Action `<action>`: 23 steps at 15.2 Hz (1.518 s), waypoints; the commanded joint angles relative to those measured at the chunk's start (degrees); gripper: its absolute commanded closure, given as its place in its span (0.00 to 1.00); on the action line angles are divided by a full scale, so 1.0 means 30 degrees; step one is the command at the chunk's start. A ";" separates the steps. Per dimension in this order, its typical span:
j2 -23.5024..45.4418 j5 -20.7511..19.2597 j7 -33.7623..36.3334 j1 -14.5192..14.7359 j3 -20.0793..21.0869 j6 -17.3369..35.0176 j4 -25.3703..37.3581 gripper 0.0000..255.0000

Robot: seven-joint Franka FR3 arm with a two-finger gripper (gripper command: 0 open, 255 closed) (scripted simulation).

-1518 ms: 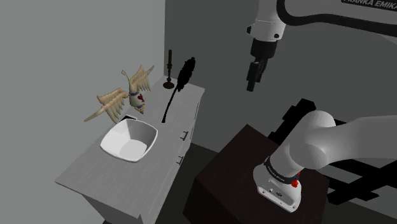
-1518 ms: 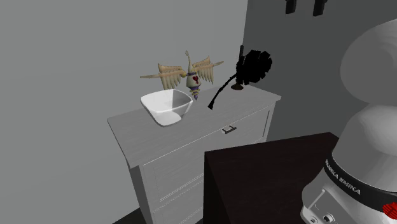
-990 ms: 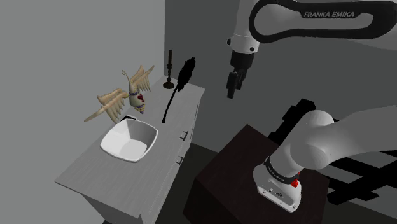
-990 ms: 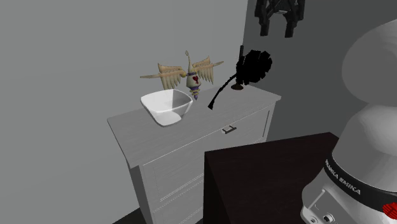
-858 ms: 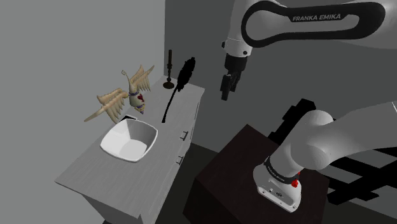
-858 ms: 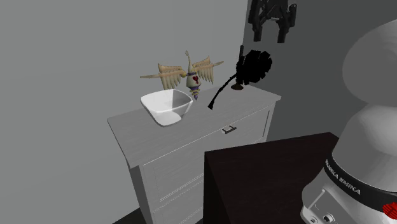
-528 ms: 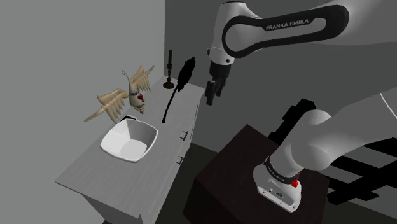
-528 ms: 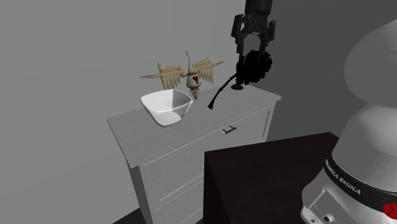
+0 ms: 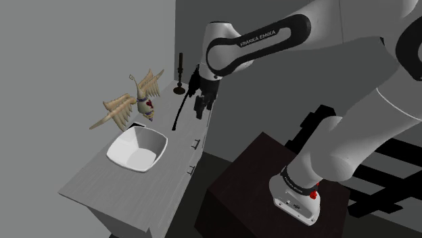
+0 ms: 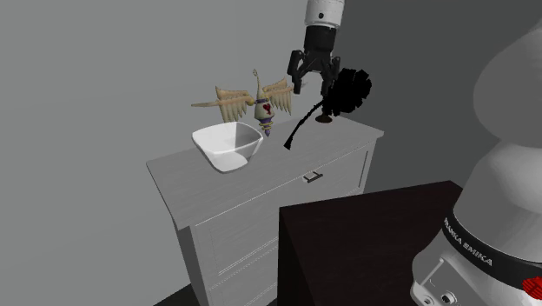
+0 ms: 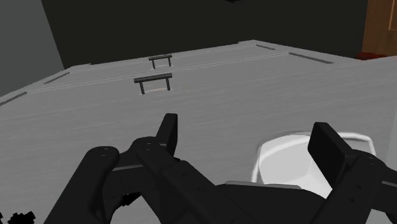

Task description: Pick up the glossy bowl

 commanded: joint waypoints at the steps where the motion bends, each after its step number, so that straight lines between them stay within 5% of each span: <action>1: 0.1478 0.0319 -0.0188 0.0176 0.0126 0.0840 0.0857 0.00; 17: 1.2528 0.1654 -0.1000 0.1333 0.1379 0.4387 0.9965 0.00; 23: 1.3762 0.1753 -0.1263 0.1379 0.1449 0.5281 1.0334 0.00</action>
